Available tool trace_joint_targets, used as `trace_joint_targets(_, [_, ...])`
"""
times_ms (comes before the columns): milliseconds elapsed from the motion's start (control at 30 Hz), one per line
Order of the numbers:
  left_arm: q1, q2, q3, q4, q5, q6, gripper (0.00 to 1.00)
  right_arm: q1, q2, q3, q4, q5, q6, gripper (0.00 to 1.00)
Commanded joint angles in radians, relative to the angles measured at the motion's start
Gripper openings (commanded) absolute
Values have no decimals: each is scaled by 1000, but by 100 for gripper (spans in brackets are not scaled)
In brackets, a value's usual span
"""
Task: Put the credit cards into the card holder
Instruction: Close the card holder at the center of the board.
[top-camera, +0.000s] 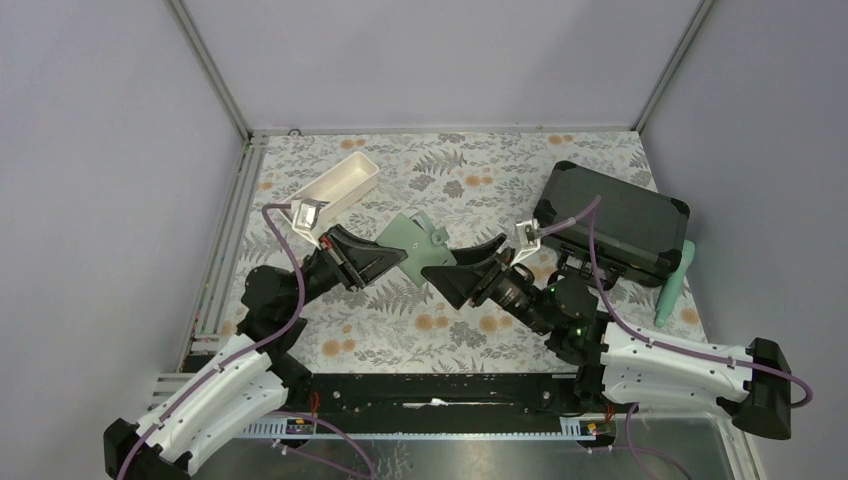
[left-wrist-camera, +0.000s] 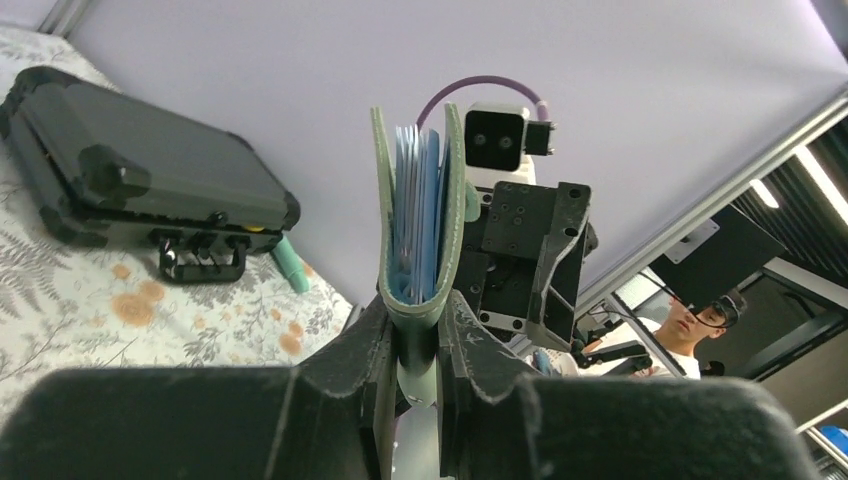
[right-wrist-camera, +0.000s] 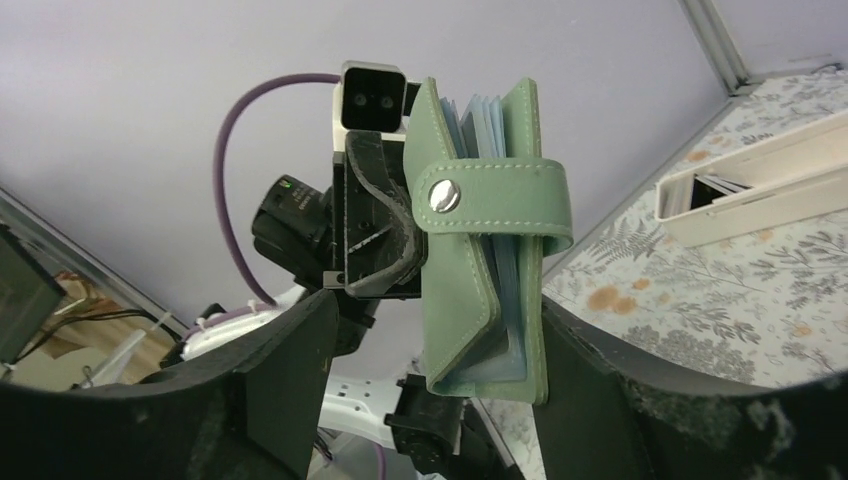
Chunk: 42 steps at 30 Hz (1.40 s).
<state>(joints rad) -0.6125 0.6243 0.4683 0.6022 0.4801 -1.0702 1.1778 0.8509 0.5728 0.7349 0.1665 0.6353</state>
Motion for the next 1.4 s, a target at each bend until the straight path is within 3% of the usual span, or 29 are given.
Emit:
trace_joint_targets(0, [-1, -6, 66, -85, -20, 71, 0, -3, 23, 68, -18, 23, -23, 69])
trace_joint_targets(133, [-1, -15, 107, -232, -43, 150, 0, -3, 34, 91, -68, 38, -20, 63])
trace_joint_targets(500, [-1, 56, 296, -680, -47, 368, 3, -3, 88, 93, -91, 70, 22, 63])
trace_joint_targets(600, [-1, 50, 283, -686, -69, 371, 3, -3, 84, 78, -82, 83, 31, 60])
trace_joint_targets(733, [-1, 18, 227, -610, -89, 316, 3, -3, 57, 44, -71, 123, 39, 69])
trace_joint_targets(833, [-1, 15, 194, -536, -65, 272, 3, -3, 30, 25, -67, 158, 43, 69])
trace_joint_targets(933, [-1, 28, 178, -499, -37, 245, 3, -3, 24, 18, -65, 170, 44, 61])
trace_joint_targets(1100, [-1, 37, 168, -461, -19, 229, 4, -3, 48, 41, -97, 154, 53, 35])
trace_joint_targets(1133, [-1, 37, 166, -458, -20, 227, 6, -3, 52, 41, -97, 151, 57, 28])
trace_joint_targets(1200, [-1, 35, 159, -435, -21, 216, 22, -3, 55, 42, -97, 151, 63, 15])
trace_joint_targets(1267, [-1, 31, 136, -389, -24, 188, 48, -3, 52, 38, -95, 152, 71, 9])
trace_joint_targets(1367, [0, 23, 83, -267, -25, 121, 70, -4, 32, 2, -34, 151, 95, 2])
